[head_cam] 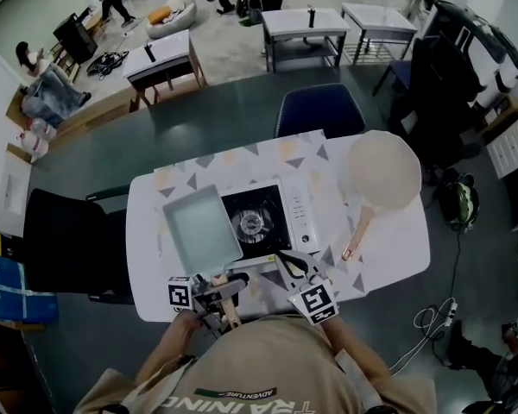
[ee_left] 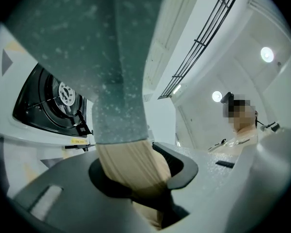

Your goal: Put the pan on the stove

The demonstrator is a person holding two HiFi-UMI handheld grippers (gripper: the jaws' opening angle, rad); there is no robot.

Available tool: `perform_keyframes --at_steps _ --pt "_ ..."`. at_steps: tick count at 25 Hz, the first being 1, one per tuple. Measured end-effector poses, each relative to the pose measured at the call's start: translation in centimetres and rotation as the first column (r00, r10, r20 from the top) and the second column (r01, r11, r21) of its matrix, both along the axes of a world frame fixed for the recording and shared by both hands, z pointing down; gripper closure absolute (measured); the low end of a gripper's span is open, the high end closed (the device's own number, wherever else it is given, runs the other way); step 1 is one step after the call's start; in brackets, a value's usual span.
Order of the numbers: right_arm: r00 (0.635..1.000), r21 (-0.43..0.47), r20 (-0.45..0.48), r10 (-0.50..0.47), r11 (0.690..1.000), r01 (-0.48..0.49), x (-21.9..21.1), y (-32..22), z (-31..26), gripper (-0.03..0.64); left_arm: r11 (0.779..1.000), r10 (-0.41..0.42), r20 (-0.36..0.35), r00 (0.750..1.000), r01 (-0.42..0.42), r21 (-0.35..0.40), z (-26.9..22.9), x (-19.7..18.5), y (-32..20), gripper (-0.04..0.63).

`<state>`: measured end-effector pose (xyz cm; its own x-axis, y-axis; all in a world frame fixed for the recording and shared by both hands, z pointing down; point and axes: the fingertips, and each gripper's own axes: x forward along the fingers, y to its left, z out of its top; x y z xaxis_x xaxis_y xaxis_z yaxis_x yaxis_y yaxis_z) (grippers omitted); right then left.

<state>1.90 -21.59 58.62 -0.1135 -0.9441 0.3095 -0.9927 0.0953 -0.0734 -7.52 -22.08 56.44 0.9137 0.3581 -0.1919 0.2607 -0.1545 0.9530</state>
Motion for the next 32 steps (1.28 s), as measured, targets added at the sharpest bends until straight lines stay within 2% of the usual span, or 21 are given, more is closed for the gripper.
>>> perform_keyframes --at_steps 7,12,15,32 --pt "0.997 -0.01 0.034 0.071 0.997 -0.07 1.4 1.6 0.6 0.618 0.999 0.031 0.012 0.999 -0.031 -0.04 1.3 2.0 -0.5 0.48" --pt "0.996 -0.016 0.025 0.09 0.996 -0.09 3.0 2.5 1.3 0.618 0.999 0.049 0.023 0.999 -0.049 -0.02 1.9 3.3 -0.6 0.48" --pt "0.994 -0.014 0.026 0.11 0.994 -0.11 3.9 2.8 1.3 0.618 0.996 0.077 0.029 0.997 -0.076 -0.037 2.3 4.0 -0.3 0.48" --pt "0.998 -0.094 -0.009 0.059 0.994 -0.059 4.4 3.2 3.4 0.618 0.969 0.23 0.051 0.972 -0.224 -0.106 4.8 7.2 1.7 0.472"
